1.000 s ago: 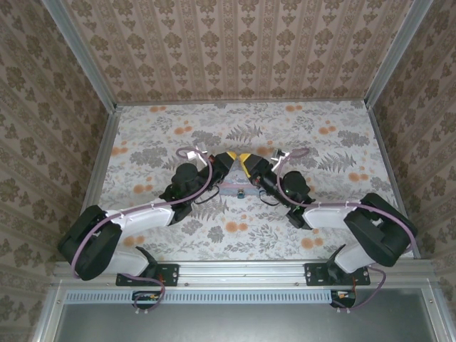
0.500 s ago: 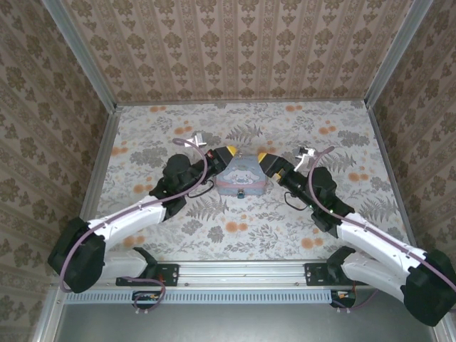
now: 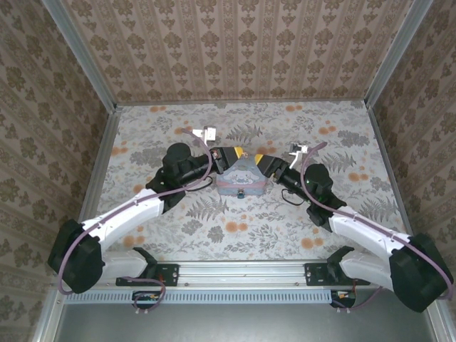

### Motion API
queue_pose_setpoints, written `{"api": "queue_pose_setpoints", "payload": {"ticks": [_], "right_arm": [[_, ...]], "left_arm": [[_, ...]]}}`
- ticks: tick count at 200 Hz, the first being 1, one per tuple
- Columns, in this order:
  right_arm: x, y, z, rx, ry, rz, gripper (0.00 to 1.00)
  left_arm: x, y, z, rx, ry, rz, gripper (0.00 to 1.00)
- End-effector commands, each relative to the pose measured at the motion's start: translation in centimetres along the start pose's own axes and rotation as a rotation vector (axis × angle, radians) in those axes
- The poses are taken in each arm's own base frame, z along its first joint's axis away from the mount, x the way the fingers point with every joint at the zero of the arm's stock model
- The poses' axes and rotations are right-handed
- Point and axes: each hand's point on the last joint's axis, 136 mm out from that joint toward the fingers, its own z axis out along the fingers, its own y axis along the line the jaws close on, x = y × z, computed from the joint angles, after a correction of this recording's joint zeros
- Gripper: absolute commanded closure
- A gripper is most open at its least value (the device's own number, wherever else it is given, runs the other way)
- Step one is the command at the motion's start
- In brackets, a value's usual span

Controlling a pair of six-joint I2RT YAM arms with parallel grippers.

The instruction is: Unlock the padlock with the key

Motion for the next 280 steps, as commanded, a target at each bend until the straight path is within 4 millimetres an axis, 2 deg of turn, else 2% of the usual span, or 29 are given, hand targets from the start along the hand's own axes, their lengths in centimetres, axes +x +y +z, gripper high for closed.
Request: {"api": "queue_pose_setpoints", "payload": {"ticks": [1, 25, 87, 146, 241, 280], "right_arm": [[-1.0, 4.3, 0.1, -0.204, -0.022, -0.058, 0.4], [-0.7, 4.4, 0.7, -0.235, -0.006, -0.057, 0.55], [-0.4, 4.1, 1.5, -0.265, -0.002, -0.02, 0.57], [0.6, 4.2, 1.9, -0.277, 0.043, -0.009, 0.67], [1.4, 4.7, 1.8, -0.301, 0.07, -0.009, 0.66], [1.8, 4.8, 1.8, -0.305, 0.085, -0.008, 0.69]], "left_arm": [[-0.3, -1.4, -0.4, 0.044, 0.028, 0.045, 1.0], [0.0, -1.4, -0.4, 0.054, 0.045, 0.034, 1.0], [0.4, -1.2, -0.4, 0.054, 0.068, 0.021, 1.0], [0.5, -1.1, 0.0, 0.054, 0.077, 0.016, 1.0], [0.8, -0.5, 0.1, 0.038, 0.082, 0.009, 1.0], [0.9, -0.3, 0.3, 0.036, 0.084, 0.009, 1.0]]}}
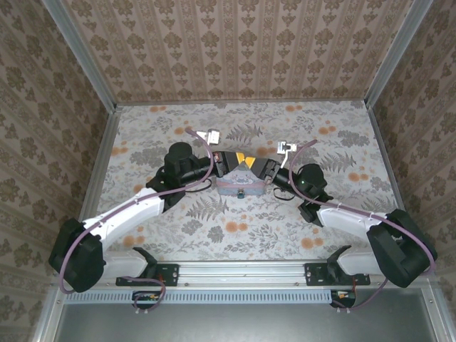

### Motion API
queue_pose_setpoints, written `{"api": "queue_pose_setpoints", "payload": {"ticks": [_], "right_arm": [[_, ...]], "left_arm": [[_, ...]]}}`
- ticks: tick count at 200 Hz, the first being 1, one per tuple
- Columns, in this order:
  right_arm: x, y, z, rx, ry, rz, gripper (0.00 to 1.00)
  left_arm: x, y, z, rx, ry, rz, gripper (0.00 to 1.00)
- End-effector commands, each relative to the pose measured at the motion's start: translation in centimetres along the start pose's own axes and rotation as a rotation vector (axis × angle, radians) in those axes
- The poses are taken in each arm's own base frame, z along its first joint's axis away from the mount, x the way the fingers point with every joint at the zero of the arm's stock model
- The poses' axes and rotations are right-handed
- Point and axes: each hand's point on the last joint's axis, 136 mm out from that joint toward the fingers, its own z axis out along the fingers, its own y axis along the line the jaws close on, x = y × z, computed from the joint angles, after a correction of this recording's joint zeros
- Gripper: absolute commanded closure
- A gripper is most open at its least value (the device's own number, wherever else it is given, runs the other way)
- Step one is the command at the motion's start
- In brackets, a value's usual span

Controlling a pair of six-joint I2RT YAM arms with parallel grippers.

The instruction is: Unlock the padlock with the key

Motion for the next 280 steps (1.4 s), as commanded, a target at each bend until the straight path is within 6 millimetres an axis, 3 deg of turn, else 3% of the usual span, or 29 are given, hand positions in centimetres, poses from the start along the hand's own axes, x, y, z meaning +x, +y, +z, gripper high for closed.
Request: {"api": "queue_pose_setpoints", "payload": {"ticks": [1, 33, 126, 197, 262, 280], "right_arm": [[-0.4, 1.8, 0.4, -0.07, -0.003, -0.03, 0.7], [-0.3, 1.7, 0.4, -0.067, 0.002, -0.029, 0.75], [0.0, 2.0, 0.6, -0.075, 0.012, -0.028, 0.76], [-0.4, 1.7, 0.6, -0.059, -0.008, -0.021, 1.0], [-0.6, 1.4, 0.5, -0.043, -0.028, -0.005, 1.0], [-0.4, 0.6, 0.3, -0.006, -0.026, 0.004, 1.0]], "left_arm": [[-1.0, -0.8, 0.2, 0.022, -0.014, 0.034, 1.0], [-1.0, -0.7, 0.2, 0.022, -0.012, 0.034, 1.0], [-0.9, -0.5, 0.2, 0.016, -0.016, 0.032, 1.0], [-0.8, -0.5, 0.0, 0.018, -0.021, 0.026, 1.0], [-0.9, -0.7, -0.3, 0.014, -0.04, 0.016, 1.0], [-1.4, -0.1, -1.2, -0.031, -0.079, 0.004, 0.65]]}}
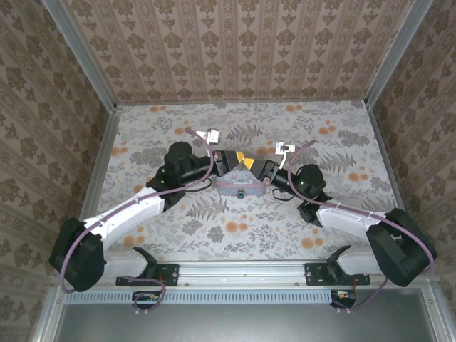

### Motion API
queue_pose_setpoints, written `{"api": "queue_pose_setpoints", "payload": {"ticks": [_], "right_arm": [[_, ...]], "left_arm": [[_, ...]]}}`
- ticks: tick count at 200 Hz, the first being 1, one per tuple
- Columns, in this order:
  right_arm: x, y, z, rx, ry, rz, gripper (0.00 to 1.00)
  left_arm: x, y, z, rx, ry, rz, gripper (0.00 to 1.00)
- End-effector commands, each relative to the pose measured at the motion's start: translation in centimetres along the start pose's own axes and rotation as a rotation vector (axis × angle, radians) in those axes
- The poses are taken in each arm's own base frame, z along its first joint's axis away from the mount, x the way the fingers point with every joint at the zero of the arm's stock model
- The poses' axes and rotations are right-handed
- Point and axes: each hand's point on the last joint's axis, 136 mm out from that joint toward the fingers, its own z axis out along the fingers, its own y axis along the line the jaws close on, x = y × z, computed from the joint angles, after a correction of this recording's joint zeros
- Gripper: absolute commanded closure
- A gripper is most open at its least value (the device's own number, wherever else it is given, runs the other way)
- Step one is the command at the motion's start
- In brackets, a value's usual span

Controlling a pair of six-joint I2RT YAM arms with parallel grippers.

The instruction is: Unlock the padlock with the key

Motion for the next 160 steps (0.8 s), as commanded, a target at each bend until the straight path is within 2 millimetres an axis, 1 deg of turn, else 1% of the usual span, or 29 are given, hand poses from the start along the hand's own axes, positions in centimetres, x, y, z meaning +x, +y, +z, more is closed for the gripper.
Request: {"api": "queue_pose_setpoints", "payload": {"ticks": [1, 13, 25, 37, 53, 71, 95, 110, 131, 156, 160], "right_arm": [[-0.8, 0.1, 0.1, 0.015, -0.037, -0.001, 1.0], [-0.7, -0.6, 0.0, 0.051, -0.036, 0.005, 1.0], [-0.6, -1.4, -0.2, 0.088, -0.035, 0.014, 1.0], [-0.7, -2.3, -0.5, 0.13, -0.036, 0.027, 1.0], [-0.7, -3.5, -0.7, 0.19, -0.028, 0.037, 1.0], [-1.0, -4.9, -1.1, 0.269, -0.029, 0.043, 1.0], [-1.7, -7.2, -1.7, 0.385, -0.038, 0.062, 1.0], [-2.3, -8.4, -2.0, 0.438, -0.059, 0.071, 1.0], [-2.6, -9.9, -1.8, 0.482, -0.059, 0.091, 1.0], [-2.5, -11.5, -0.9, 0.503, -0.023, 0.117, 1.0], [-2.6, -11.3, -0.7, 0.495, -0.019, 0.118, 1.0]], "left_arm": [[-1.1, -0.4, -1.3, -0.022, -0.063, 0.006, 0.63], [-1.6, 0.1, -2.2, -0.051, -0.096, -0.006, 0.44], [-1.7, 0.5, -3.3, -0.077, -0.118, -0.02, 0.3], [-1.6, 1.1, -4.3, -0.106, -0.137, -0.03, 0.21], [-0.9, 2.1, -5.5, -0.164, -0.132, -0.036, 0.13], [0.5, 3.3, -6.3, -0.237, -0.087, -0.018, 0.09], [2.9, 5.2, -6.8, -0.326, -0.009, 0.028, 0.07], [4.8, 6.3, -6.5, -0.353, 0.051, 0.048, 0.06], [8.4, 8.6, -5.6, -0.393, 0.158, 0.051, 0.06], [12.4, 10.6, -4.3, -0.416, 0.256, 0.084, 0.07], [12.9, 10.9, -4.1, -0.423, 0.27, 0.09, 0.07]]}}
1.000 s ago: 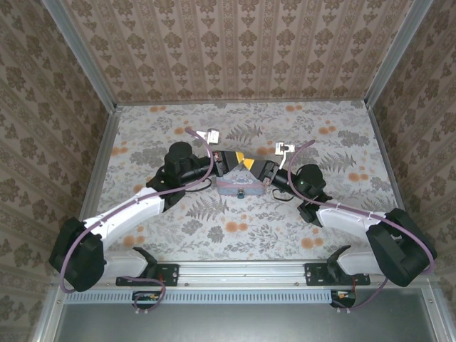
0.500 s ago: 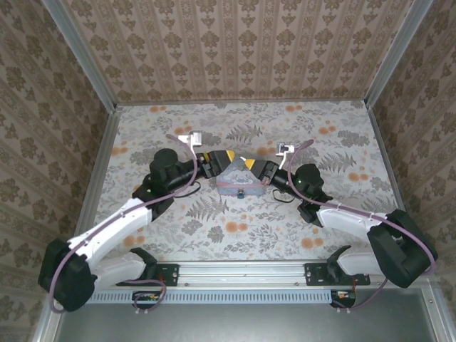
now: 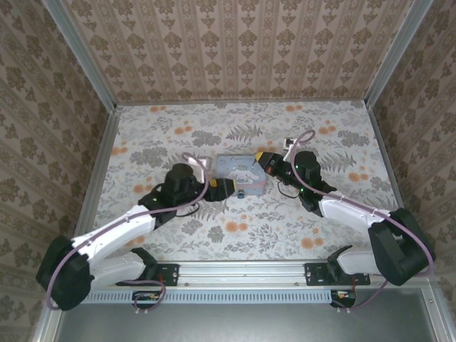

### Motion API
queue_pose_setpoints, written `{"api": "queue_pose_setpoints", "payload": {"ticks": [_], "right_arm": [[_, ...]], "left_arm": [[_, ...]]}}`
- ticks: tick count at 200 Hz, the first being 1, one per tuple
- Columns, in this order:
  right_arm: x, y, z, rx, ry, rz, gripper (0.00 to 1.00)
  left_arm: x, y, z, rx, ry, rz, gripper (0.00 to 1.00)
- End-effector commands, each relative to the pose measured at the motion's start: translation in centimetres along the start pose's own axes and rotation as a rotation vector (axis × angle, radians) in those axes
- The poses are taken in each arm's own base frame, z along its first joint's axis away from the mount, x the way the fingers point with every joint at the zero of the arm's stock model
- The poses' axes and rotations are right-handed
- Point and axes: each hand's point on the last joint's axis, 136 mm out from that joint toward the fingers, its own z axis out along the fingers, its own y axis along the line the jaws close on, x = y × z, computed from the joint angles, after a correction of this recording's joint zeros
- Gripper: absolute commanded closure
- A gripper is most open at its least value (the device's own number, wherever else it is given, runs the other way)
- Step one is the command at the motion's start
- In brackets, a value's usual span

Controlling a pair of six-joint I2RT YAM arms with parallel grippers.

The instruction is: Unlock the padlock with the key

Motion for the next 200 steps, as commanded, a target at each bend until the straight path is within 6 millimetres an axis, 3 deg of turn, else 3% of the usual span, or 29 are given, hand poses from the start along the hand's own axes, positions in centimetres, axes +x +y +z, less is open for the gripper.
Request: {"api": "queue_pose_setpoints", "payload": {"ticks": [1, 34, 59, 200], "right_arm": [[-0.2, -1.2, 1.5, 0.049, 0.031, 0.009, 1.0], [0.8, -2.1, 3.8, 0.058, 0.099, 0.04, 1.0], [0.8, -3.5, 4.8, 0.102, 0.096, 0.062, 1.0], [1.7, -5.8, 11.0, 0.09, 0.165, 0.179, 1.0]], "left_arm": [[3.5, 1.7, 1.9, -0.057, 0.084, 0.084, 0.07], [5.1, 1.9, 3.7, -0.078, 0.133, 0.18, 0.08], [5.2, 2.1, 4.6, -0.077, 0.135, 0.223, 0.08], [5.5, 4.1, 10.8, -0.049, 0.075, 0.277, 0.22]]}}
